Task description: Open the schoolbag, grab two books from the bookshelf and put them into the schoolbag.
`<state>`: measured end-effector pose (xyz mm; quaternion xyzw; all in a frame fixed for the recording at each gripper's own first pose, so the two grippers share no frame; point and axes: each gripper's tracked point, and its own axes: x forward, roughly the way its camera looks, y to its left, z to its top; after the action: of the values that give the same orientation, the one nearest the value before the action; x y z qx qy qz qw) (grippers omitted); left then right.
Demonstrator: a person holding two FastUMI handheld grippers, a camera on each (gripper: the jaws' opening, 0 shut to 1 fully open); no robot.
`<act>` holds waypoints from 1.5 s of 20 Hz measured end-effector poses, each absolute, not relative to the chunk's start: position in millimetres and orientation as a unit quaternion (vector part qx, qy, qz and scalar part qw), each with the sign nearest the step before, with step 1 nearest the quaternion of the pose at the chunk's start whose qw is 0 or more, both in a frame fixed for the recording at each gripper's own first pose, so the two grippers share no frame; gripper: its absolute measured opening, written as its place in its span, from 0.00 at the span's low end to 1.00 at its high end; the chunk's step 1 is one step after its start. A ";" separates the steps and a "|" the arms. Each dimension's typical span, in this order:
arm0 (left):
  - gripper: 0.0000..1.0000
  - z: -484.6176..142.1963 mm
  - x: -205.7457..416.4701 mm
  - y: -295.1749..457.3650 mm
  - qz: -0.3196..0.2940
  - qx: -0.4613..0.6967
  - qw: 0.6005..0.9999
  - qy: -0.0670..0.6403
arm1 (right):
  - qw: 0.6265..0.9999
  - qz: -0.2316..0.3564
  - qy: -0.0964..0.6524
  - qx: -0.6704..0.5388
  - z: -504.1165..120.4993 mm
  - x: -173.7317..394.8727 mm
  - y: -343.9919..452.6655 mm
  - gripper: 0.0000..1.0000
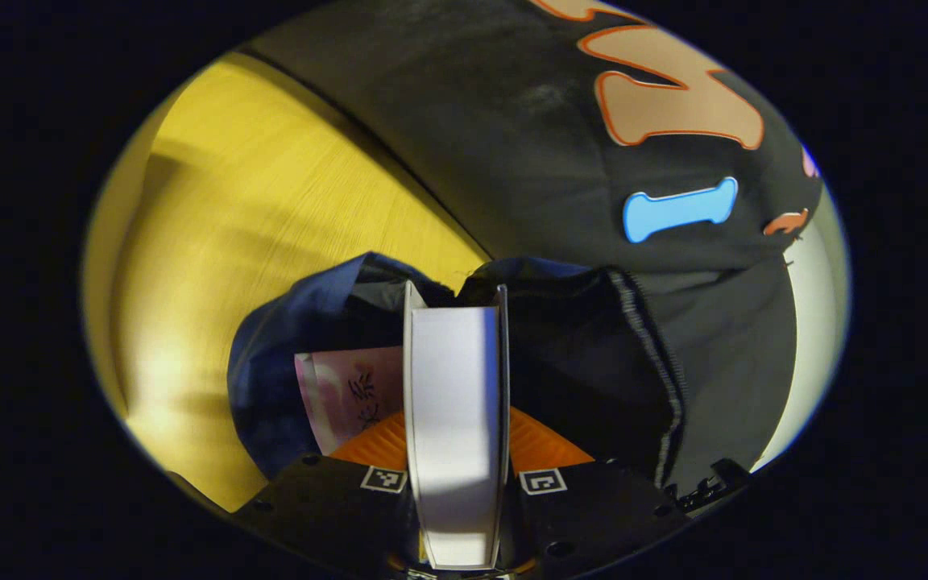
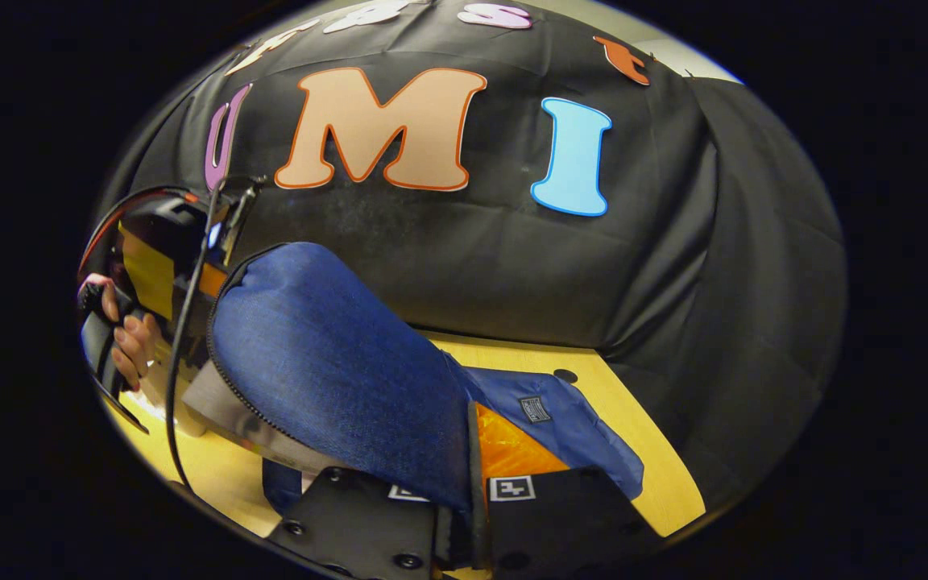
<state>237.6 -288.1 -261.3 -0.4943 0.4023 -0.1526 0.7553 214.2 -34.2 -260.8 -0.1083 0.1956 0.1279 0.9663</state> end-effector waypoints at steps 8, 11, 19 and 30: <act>0.36 -291.2 247.1 -330.9 -0.163 -0.541 0.714 0.414 | 0.965 0.141 0.198 -0.097 -259.1 211.0 -29.4 0.09; 0.36 -296.9 248.8 -340.2 -0.170 -0.541 0.710 0.417 | 0.965 0.142 0.195 -0.105 -258.1 210.8 -27.6 0.09; 0.75 -298.4 221.1 -322.5 -0.160 -0.408 0.772 0.461 | 0.963 0.148 0.205 -0.094 -258.0 212.4 -36.7 0.09; 0.96 -244.6 157.0 -240.8 -0.129 -0.268 0.855 0.426 | 0.948 0.203 0.241 -0.031 -254.0 174.9 -18.4 0.36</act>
<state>157.0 -240.8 -244.6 -0.2681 0.4258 -0.1287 0.8545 174.9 -18.4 -254.0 -0.0312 0.2412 0.2034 0.9484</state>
